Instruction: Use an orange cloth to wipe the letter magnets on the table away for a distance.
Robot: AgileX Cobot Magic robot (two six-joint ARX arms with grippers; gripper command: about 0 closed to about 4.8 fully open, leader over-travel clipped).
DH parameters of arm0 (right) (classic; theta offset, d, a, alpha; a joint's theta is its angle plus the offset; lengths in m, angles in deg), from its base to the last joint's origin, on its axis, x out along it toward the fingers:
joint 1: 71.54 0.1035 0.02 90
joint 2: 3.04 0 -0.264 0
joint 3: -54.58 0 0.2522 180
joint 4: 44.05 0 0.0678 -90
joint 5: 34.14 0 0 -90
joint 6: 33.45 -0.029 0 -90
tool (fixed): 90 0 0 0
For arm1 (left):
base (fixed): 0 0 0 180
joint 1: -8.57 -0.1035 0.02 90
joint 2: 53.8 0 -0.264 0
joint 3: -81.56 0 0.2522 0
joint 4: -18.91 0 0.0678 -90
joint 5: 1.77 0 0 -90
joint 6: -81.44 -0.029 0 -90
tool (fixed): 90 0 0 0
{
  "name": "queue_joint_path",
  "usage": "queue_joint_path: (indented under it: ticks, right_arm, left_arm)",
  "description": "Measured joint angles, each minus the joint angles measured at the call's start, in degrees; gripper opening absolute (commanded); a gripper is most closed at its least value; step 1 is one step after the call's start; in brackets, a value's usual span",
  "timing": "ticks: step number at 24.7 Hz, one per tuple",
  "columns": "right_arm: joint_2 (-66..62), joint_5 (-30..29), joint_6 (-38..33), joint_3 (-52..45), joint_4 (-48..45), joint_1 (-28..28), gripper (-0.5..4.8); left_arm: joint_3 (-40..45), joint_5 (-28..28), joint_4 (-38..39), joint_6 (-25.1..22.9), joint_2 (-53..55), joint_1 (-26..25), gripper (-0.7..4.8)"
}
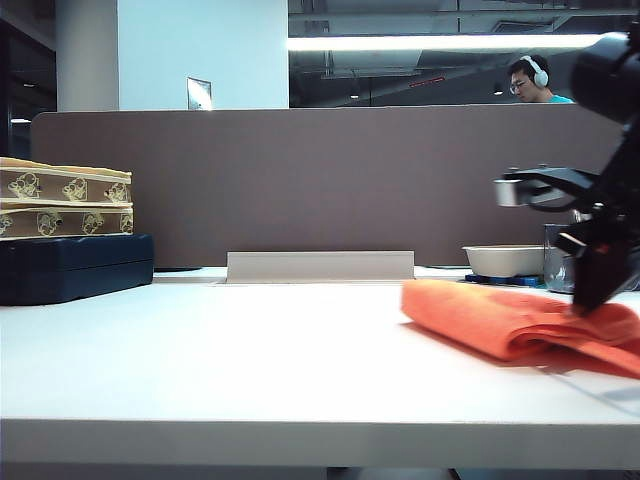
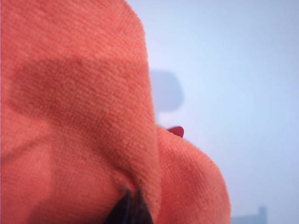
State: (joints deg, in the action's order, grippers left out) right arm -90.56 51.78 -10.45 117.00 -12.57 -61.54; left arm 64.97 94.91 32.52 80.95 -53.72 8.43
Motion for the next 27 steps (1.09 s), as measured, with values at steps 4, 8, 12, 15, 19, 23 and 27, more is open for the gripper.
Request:
queue_joint_path:
  ticks: [4,8,12,15,19,23,27]
  right_arm:
    - [0.00,0.00,0.00,-0.02,-0.85,-4.96,0.07]
    - [0.00,0.00,-0.02,-0.02,-1.64,-10.10,0.07]
    - [0.00,-0.02,-0.22,-0.02,-2.75,-13.33,0.07]
    - [0.00,-0.04,-0.22,-0.02,-4.20,-16.20,0.08]
    - [0.00,-0.83,-0.59,-0.02,-5.88,-20.57,0.07]
    - [0.00,-2.23,-5.22,-0.02,-7.72,-26.01,0.08]
    - [0.00,-3.26,-6.71,-0.04,-8.04,-29.07,0.06]
  left_arm:
    - [0.00,0.00,0.04,0.00,0.00,0.00,-0.06]
    - [0.00,0.00,0.07,0.00,0.00,0.00,-0.06]
    - [0.00,0.00,0.07,0.00,0.00,0.00,-0.06]
    - [0.00,0.00,0.07,0.00,0.00,0.00,-0.06]
    - [0.00,1.18,0.13,0.00,0.00,0.00,-0.06]
    - [0.00,1.77,1.27,0.00,0.00,0.00,-0.06]
    - [0.02,1.79,1.51,0.00,0.00,0.00,-0.06]
